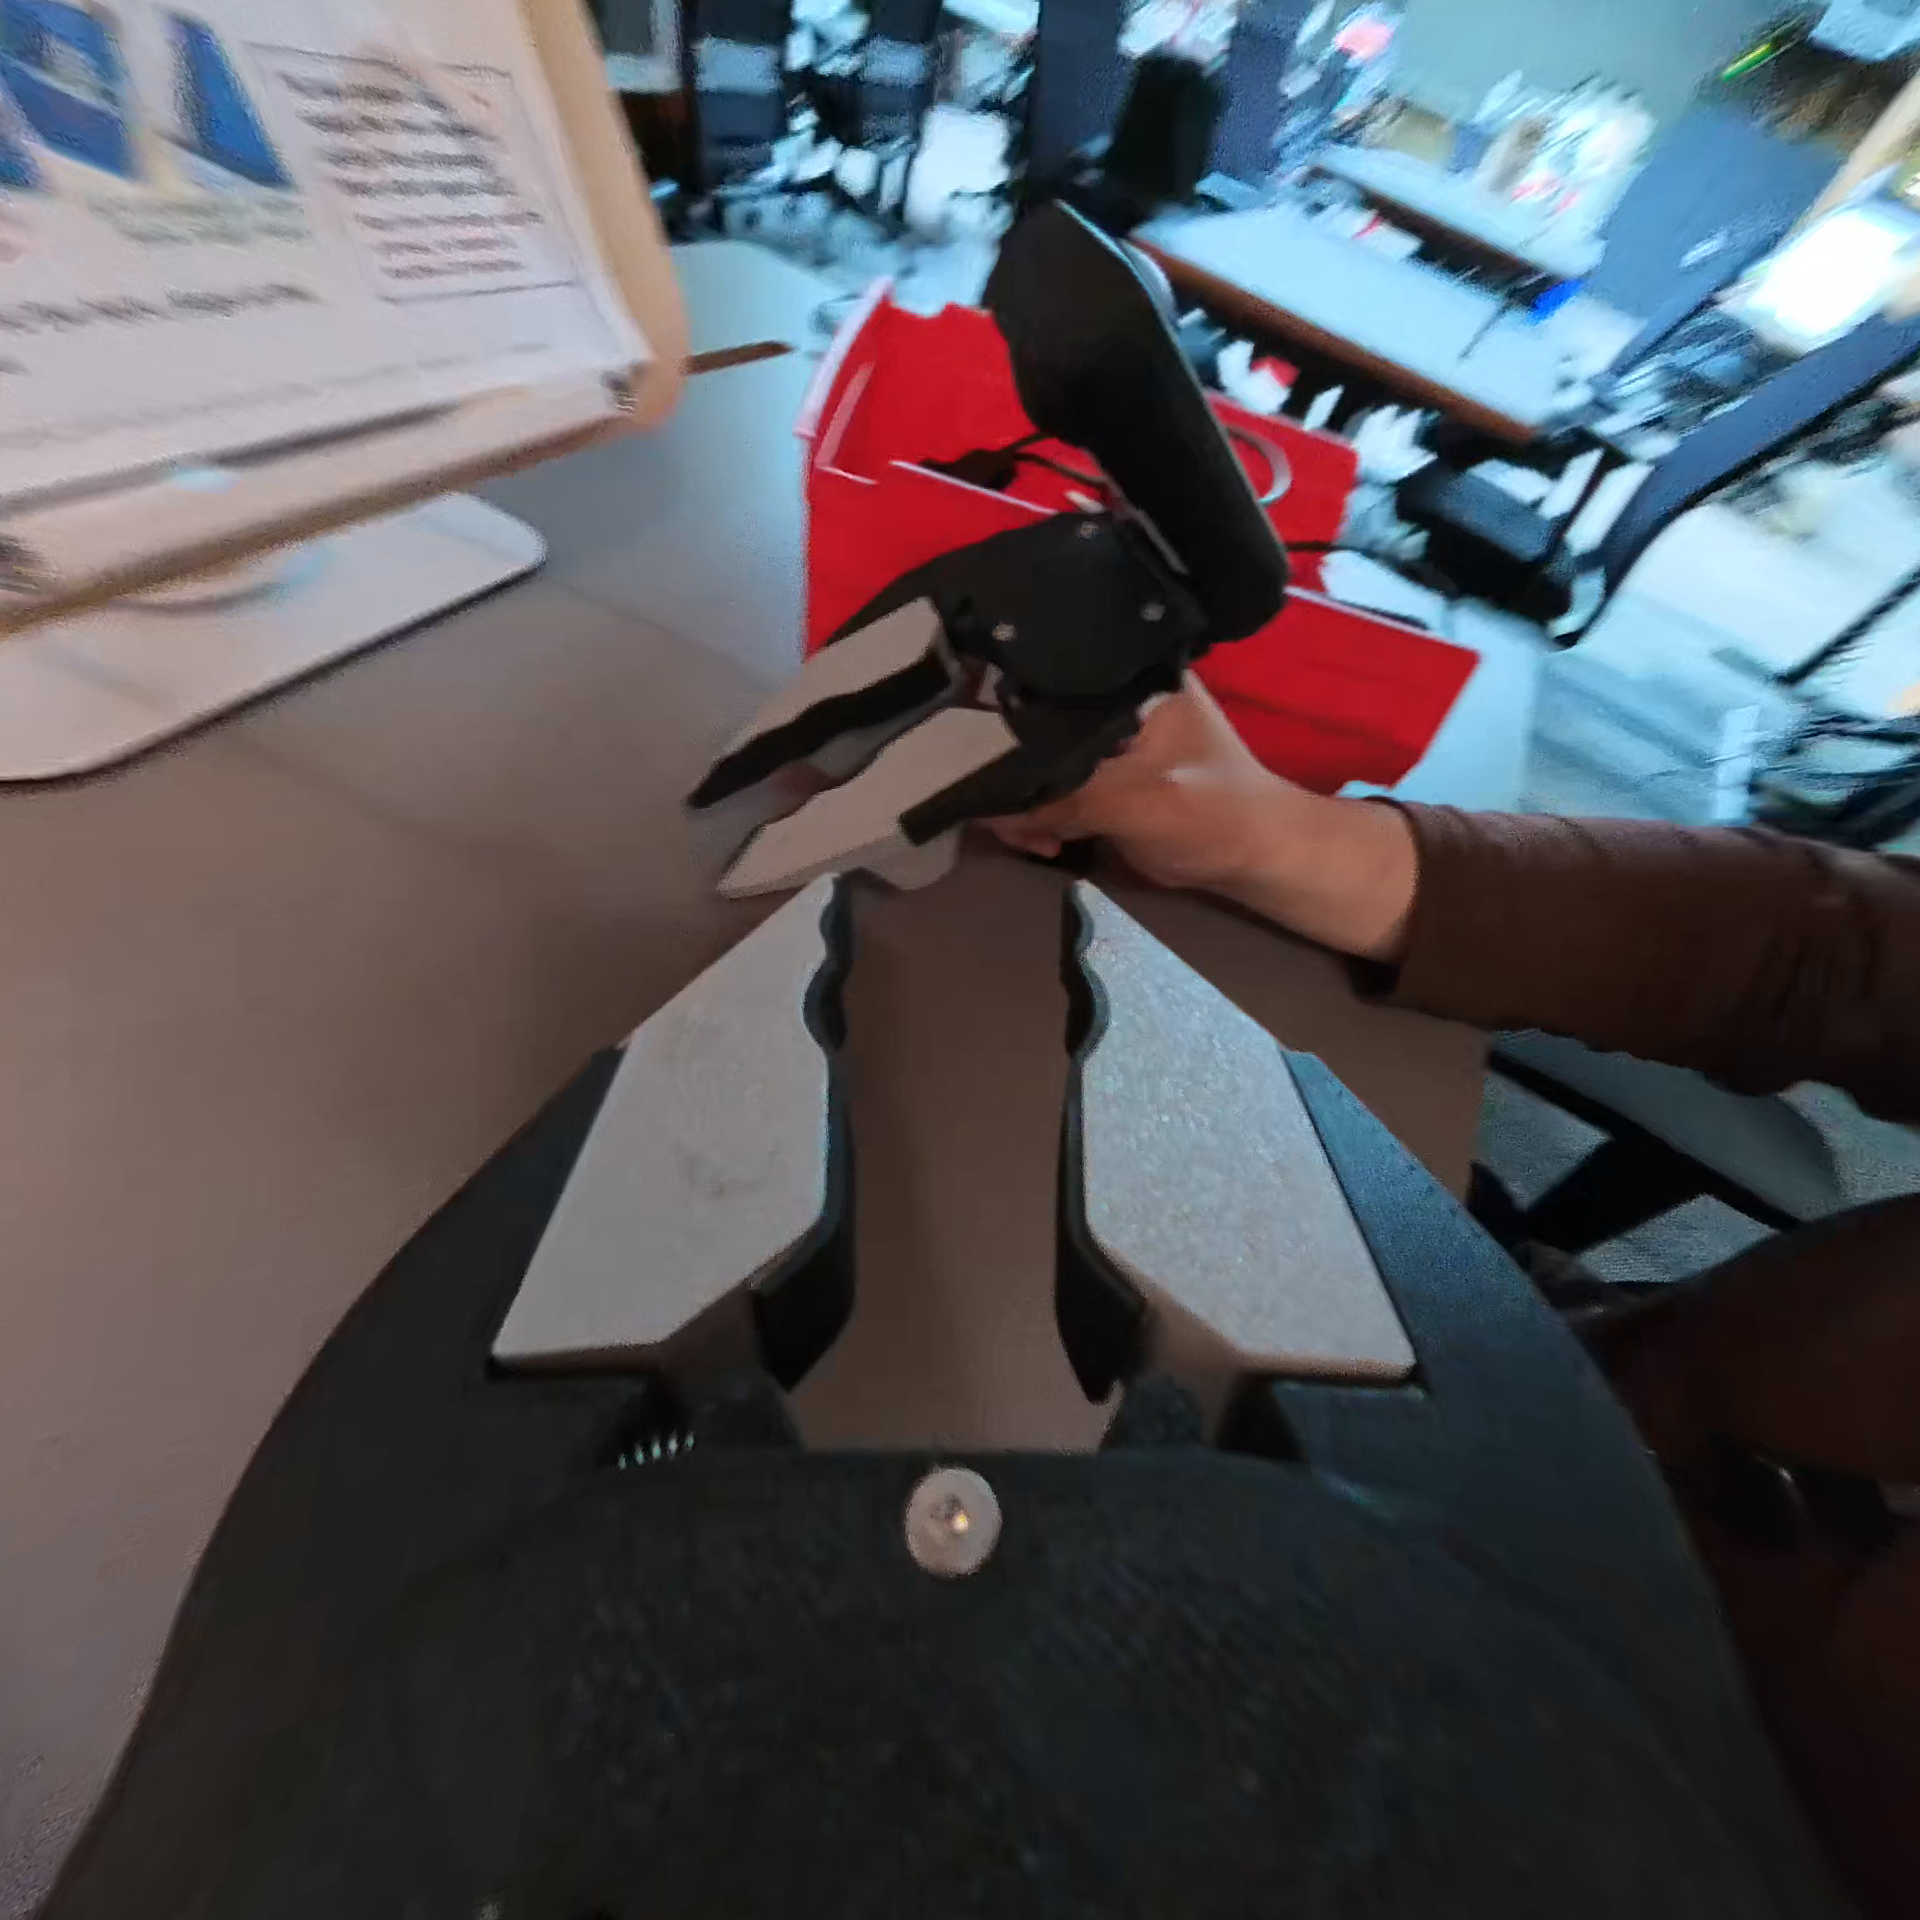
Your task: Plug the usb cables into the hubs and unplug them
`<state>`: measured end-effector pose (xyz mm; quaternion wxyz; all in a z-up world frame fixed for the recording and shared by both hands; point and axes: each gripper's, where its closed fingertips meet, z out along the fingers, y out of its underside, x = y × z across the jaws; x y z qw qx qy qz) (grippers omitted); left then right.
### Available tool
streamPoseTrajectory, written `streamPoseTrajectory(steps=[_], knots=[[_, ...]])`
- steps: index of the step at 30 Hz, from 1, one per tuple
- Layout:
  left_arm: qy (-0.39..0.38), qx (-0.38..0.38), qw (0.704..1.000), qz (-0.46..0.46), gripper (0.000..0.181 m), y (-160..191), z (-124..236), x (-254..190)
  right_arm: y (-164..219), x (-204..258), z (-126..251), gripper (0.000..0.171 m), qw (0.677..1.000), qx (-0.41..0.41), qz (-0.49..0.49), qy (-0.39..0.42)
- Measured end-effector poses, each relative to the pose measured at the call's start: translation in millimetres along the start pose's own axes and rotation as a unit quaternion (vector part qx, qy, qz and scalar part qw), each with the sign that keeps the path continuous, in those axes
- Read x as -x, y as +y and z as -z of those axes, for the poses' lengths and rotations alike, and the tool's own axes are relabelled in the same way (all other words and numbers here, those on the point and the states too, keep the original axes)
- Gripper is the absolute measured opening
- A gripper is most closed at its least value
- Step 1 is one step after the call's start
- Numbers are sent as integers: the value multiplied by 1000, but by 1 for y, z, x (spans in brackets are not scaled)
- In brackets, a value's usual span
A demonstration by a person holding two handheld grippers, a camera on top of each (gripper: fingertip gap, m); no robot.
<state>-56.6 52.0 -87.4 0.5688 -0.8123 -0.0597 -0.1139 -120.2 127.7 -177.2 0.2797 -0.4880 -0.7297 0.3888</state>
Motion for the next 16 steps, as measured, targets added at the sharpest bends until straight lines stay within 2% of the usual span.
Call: streamPoseTrajectory(steps=[3,6,9,13,15,16], knots=[[-93,74,992,-34,38,-22,52,21,-4,6,-3,32,1000,-5,4,-6],[-170,228,959,-10,28,-11,120,67,-3,8,-3,33,1000,-3,-5,-10],[-269,310,910,67,51,6,186,137,-5,10,-2,33,999,-10,-22,-22],[-277,313,890,183,47,42,207,185,-4,13,-1,35,999,-9,-26,-27],[-305,354,862,196,47,72,218,205,-3,14,0,37,999,-8,-23,-27],[-317,378,847,198,41,85,223,213,-2,16,1,37,999,-8,-22,-28]])
